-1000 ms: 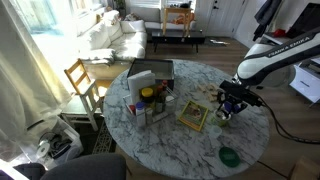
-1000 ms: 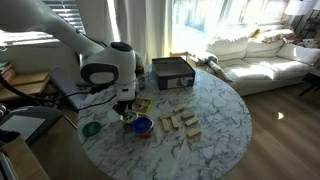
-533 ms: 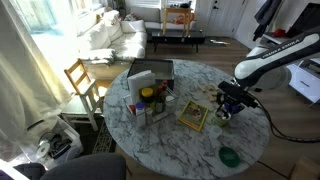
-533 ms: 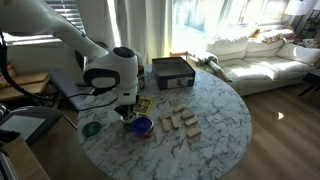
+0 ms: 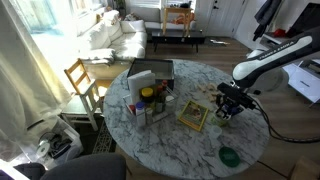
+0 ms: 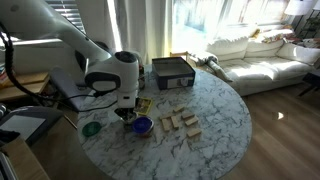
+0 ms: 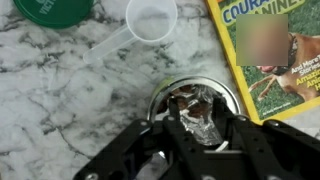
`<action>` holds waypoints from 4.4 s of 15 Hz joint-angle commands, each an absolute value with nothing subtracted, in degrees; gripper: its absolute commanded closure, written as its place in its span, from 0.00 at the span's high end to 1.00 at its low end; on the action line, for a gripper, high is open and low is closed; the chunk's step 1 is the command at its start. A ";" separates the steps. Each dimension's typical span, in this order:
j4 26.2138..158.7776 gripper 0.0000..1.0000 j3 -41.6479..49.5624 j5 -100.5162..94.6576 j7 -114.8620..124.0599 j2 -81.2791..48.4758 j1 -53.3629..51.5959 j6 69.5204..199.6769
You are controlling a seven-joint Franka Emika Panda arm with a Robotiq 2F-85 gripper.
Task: Pick up the small black object from the can and put it in the clear measuring spoon
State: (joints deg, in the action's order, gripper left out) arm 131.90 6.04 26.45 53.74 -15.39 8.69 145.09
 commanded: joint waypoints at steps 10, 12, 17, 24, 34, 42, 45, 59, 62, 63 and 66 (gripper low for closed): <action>131.30 0.36 6.19 31.33 52.35 -17.52 8.83 147.48; 131.29 0.28 6.20 31.63 52.33 -17.54 8.86 147.51; 131.30 0.00 6.22 32.21 52.31 -17.60 8.92 147.76; 131.31 0.00 6.38 32.00 52.49 -17.35 8.92 148.18; 131.15 0.11 6.54 31.47 52.74 -17.65 8.75 148.44; 131.19 0.45 6.47 31.66 52.48 -18.03 8.83 148.58; 131.07 0.34 6.43 31.70 52.45 -18.18 8.84 148.49; 130.84 0.26 6.36 31.90 52.44 -18.79 8.92 148.42; 130.83 0.22 6.33 31.98 52.40 -18.83 8.94 148.42; 130.80 0.17 6.33 32.00 52.39 -18.85 8.96 148.40; 130.69 0.08 6.30 32.16 52.27 -18.95 9.07 148.34</action>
State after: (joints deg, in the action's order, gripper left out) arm 131.21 6.27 30.41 53.67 -17.54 8.92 147.25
